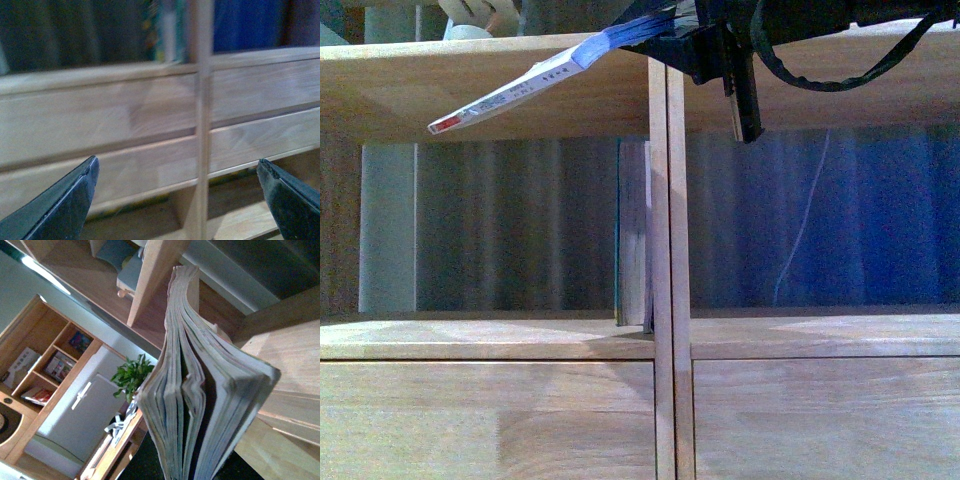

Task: Organize books on shelf

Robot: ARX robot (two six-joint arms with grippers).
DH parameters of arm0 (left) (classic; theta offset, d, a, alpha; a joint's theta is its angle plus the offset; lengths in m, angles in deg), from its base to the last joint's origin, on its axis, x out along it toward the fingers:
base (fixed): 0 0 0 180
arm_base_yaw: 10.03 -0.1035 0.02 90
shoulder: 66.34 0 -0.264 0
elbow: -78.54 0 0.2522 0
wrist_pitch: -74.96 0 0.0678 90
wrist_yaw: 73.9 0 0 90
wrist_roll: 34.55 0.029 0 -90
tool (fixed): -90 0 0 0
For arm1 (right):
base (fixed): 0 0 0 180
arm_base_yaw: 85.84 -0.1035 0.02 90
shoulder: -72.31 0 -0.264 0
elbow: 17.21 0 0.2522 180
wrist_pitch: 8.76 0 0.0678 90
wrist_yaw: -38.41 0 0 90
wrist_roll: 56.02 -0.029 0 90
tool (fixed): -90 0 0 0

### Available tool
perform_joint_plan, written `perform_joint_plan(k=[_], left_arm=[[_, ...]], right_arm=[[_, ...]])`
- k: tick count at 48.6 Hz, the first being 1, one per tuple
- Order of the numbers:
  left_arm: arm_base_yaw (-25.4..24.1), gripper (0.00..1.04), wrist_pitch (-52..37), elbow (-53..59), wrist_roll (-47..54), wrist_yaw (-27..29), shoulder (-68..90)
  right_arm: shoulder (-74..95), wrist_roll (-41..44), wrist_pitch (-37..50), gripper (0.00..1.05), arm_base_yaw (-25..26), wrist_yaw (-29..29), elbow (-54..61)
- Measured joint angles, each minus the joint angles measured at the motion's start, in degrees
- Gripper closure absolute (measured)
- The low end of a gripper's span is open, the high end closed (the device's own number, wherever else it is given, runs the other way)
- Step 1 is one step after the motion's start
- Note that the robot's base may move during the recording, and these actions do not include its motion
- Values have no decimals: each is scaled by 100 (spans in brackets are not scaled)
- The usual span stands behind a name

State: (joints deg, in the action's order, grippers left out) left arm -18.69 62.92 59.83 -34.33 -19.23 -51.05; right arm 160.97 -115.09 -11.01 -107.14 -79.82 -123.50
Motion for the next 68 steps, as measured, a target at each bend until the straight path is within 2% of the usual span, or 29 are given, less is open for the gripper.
perform_joint_plan(k=[6, 12, 16, 18, 20, 21, 24, 34, 54, 58, 61, 65, 68], left_arm=[[503, 7, -1456, -741, 59, 625, 1305], [538, 7, -2820, -1412, -470, 385, 2914], [345, 7, -3626, -2186, -1779, -435, 4227], [236, 7, -4214, -2693, -2942, -839, 5014], [199, 7, -4730, -3099, -4013, -780, 5615], [197, 7, -4809, -3174, -4124, -754, 5720], [197, 7, -5204, -3519, -5346, -688, 6210], [369, 7, -5407, -3713, -6496, -442, 6555], [573, 7, -5407, -3738, -6828, -129, 6561], [1517, 7, -5042, -4649, -7368, 728, 6850], [2358, 7, -4688, -4955, -7412, 669, 6734], [2741, 7, -4658, -4920, -7510, 529, 6542], [2769, 7, -4642, -4903, -7613, 549, 6481]], right_arm=[[0, 0, 0, 97, 4, 15, 0], [0, 0, 0, 97, 4, -2, 0], [0, 0, 0, 97, 4, 2, 0], [0, 0, 0, 97, 4, 9, 2], [0, 2, 0, 97, 4, 11, 2], [0, 0, 0, 97, 4, 11, 2], [0, 0, 0, 97, 4, 9, 2], [0, 0, 0, 97, 4, 9, 2], [0, 0, 0, 97, 4, 9, 2], [0, 0, 0, 97, 17, 31, 2], [2, 0, 2, 97, -24, -35, 13], [0, -7, 2, 97, -26, -52, 17], [-15, -24, 2, 97, -15, -50, 17]])
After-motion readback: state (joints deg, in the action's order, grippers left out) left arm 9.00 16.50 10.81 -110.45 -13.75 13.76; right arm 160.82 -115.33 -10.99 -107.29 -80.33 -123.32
